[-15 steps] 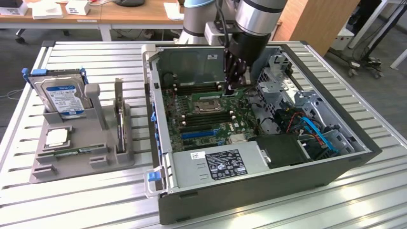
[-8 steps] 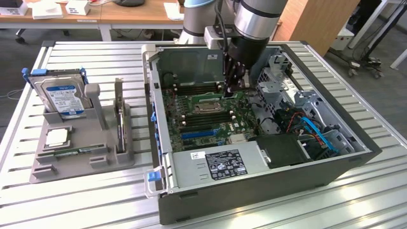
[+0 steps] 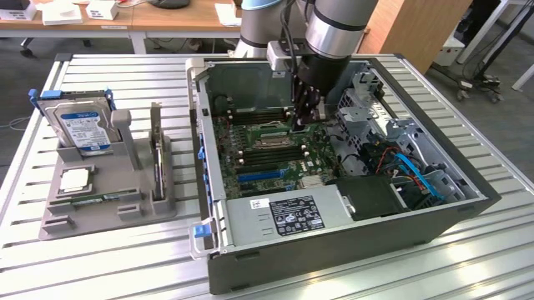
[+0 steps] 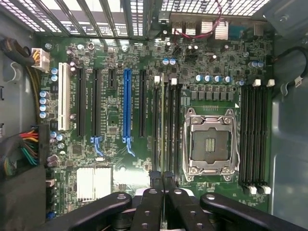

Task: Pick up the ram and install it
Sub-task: 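Insert the ram into the slot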

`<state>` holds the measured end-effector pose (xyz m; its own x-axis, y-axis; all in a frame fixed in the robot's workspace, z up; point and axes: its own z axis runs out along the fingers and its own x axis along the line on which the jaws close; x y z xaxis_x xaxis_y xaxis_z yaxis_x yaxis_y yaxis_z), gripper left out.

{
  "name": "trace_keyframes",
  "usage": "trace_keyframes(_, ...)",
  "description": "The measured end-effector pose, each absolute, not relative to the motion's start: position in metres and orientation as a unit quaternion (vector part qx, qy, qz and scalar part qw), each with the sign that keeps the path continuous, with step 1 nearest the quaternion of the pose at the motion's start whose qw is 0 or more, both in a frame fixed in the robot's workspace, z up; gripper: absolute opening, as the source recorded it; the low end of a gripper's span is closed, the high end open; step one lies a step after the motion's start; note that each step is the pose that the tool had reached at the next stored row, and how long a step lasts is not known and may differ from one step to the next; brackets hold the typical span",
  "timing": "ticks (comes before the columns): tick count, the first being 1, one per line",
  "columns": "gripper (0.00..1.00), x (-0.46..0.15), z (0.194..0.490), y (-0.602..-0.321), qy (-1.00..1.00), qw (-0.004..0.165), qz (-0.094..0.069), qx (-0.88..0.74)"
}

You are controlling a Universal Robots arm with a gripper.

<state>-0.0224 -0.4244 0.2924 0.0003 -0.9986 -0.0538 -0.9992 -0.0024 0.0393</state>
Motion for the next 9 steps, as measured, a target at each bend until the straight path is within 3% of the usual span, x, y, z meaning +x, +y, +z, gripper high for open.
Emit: trace_keyframes(9, 0.11, -0.0224, 0.2823, -0.4244, 0.706, 0.005, 0.033, -0.707)
